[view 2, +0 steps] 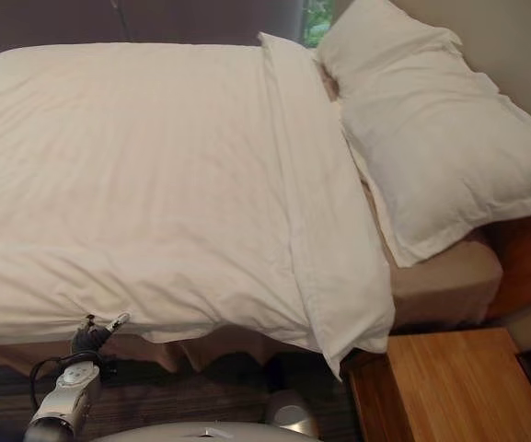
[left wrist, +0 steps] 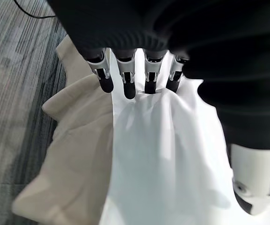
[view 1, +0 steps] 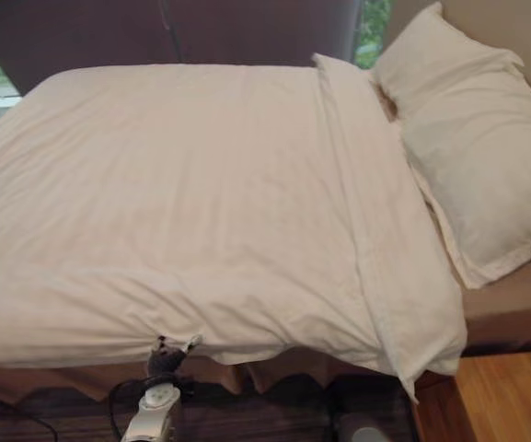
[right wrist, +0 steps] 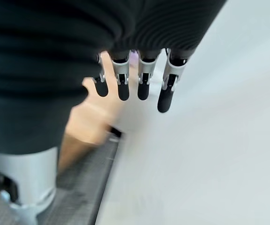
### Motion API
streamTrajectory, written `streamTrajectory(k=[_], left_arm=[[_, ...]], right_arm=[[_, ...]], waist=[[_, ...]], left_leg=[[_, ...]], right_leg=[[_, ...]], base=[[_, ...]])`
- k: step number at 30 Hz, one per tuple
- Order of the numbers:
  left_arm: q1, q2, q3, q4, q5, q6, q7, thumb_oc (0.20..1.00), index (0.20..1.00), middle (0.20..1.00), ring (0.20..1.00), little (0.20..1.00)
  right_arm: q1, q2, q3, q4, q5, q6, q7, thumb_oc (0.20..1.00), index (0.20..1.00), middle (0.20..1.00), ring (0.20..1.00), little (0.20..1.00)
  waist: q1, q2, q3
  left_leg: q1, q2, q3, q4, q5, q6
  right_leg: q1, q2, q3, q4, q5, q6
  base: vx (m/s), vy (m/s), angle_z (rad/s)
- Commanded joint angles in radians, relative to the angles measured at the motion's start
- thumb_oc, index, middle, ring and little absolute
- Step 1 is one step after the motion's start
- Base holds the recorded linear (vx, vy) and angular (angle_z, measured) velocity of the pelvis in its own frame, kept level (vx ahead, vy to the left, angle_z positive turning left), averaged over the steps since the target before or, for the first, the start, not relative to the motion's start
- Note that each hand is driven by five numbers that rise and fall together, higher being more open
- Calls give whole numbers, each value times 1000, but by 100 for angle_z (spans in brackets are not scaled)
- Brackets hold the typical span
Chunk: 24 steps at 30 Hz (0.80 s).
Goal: Making the bed.
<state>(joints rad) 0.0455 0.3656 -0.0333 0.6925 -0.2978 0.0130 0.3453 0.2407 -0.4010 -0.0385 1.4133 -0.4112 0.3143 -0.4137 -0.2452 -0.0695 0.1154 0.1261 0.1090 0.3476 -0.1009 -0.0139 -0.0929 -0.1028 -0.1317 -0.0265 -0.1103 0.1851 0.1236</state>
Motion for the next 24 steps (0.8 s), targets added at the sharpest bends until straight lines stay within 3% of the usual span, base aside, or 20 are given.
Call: streamTrajectory(k=[1, 2, 3, 4, 8, 9, 11, 12, 13, 18, 19, 20, 24], left_arm=[[-54, -38, -32, -63, 37, -49, -62, 1000, 1000, 1000, 1000, 1000], [-45, -41, -17, -70, 38, -43, -66, 1000, 1000, 1000, 1000, 1000], [-35, -52, 5, -82, 36, -28, -68, 1000, 1000, 1000, 1000, 1000], [-34, -52, 4, -83, 37, -28, -67, 1000, 1000, 1000, 1000, 1000], [-29, -74, 13, -86, 54, -17, -75, 1000, 1000, 1000, 1000, 1000], [-30, -73, 13, -86, 55, -16, -75, 1000, 1000, 1000, 1000, 1000], [-22, -74, 5, -105, 55, -15, -97, 1000, 1000, 1000, 1000, 1000], [-20, -74, -4, -120, 52, -13, -107, 1000, 1000, 1000, 1000, 1000], [-20, -72, -3, -120, 52, -12, -107, 1000, 1000, 1000, 1000, 1000], [-22, -63, -25, -132, 32, -4, -118, 1000, 1000, 1000, 1000, 1000], [-24, -61, -23, -131, 31, -5, -118, 1000, 1000, 1000, 1000, 1000], [-18, -65, -39, -122, 14, -6, -133, 1000, 1000, 1000, 1000, 1000], [6, -72, -73, -109, -23, -21, -162, 1000, 1000, 1000, 1000, 1000]], right_arm=[[-109, -91, 25, -163, 23, -59, -86, 1000, 1000, 1000, 1000, 1000], [-92, -130, -5, -339, 17, -67, -85, 564, 564, 564, 564, 564], [-45, -178, -71, -656, -1, -77, -82, 200, 200, 200, 200, 200], [-39, -178, -76, -666, -4, -73, -78, 200, 200, 200, 200, 200], [-49, -209, -210, -1029, -21, -93, -141, 200, 200, 200, 200, 200], [-48, -207, -212, -1033, -22, -92, -139, 200, 200, 200, 200, 200], [-131, -183, -257, -1159, 51, -148, -197, 200, 200, 200, 200, 200], [-191, -148, -262, -1227, 150, -211, -217, 200, 200, 200, 200, 200], [-192, -147, -262, -1226, 153, -212, -218, 200, 200, 200, 200, 200], [-348, 44, -203, -1300, 714, -486, -145, 200, 200, 200, 200, 200], [-351, 43, -202, -1295, 717, -490, -143, 200, 200, 200, 200, 200], [-406, 117, -180, -1299, 933, -577, -73, 200, 200, 200, 200, 200], [-513, 195, -116, -1255, 1151, -668, -20, 200, 200, 200, 200, 200]], waist=[[-16, -28, 57], [-24, -36, 58], [-37, -50, 51], [-36, -50, 49], [-45, -55, 32], [-44, -57, 31], [-37, -54, 18], [-32, -55, 12], [-33, -57, 12], [-18, -50, 9], [-19, -54, 8], [-9, -41, 9], [19, -13, 14]], left_leg=[[-2, 37, -27, 14, -36, -4], [4, 39, -23, 14, -42, -3], [7, 43, -14, 14, -44, -2], [3, 43, -13, 14, -39, -3], [12, 52, -8, 14, -49, 0], [8, 51, -7, 14, -42, 0], [13, 57, -11, 14, -50, 2], [11, 59, -12, 14, -42, 1], [10, 59, -12, 14, -41, 1], [14, 63, -15, 14, -41, -3], [10, 62, -15, 14, -34, -3], [12, 61, -18, 14, -36, -5], [10, 57, -29, 14, -32, -9]], right_leg=[[5, -54, -1, 23, -115, 55], [8, -52, 2, 23, -117, 58], [5, -50, 9, 25, -116, 60], [2, -51, 10, 23, -111, 58], [-1, -45, 12, 27, -115, 62], [-4, -46, 13, 26, -109, 60], [-2, -42, 11, 28, -116, 61], [-3, -41, 13, 26, -109, 57], [-5, -41, 13, 26, -109, 57], [0, -35, 14, 29, -112, 52], [-4, -36, 15, 28, -106, 50], [-2, -35, 14, 26, -109, 48], [0, -40, 10, 23, -110, 45]], base=[[0, 0, 0], [0, 0, 0], [-7, -7, -13], [-9, 6, -17], [-2, 3, -2], [0, 0, 0], [12, 7, -5], [8, 5, -14], [-16, -7, -11], [1, -3, -14], [0, 0, 0], [9, -7, 12], [31, -4, 12]])
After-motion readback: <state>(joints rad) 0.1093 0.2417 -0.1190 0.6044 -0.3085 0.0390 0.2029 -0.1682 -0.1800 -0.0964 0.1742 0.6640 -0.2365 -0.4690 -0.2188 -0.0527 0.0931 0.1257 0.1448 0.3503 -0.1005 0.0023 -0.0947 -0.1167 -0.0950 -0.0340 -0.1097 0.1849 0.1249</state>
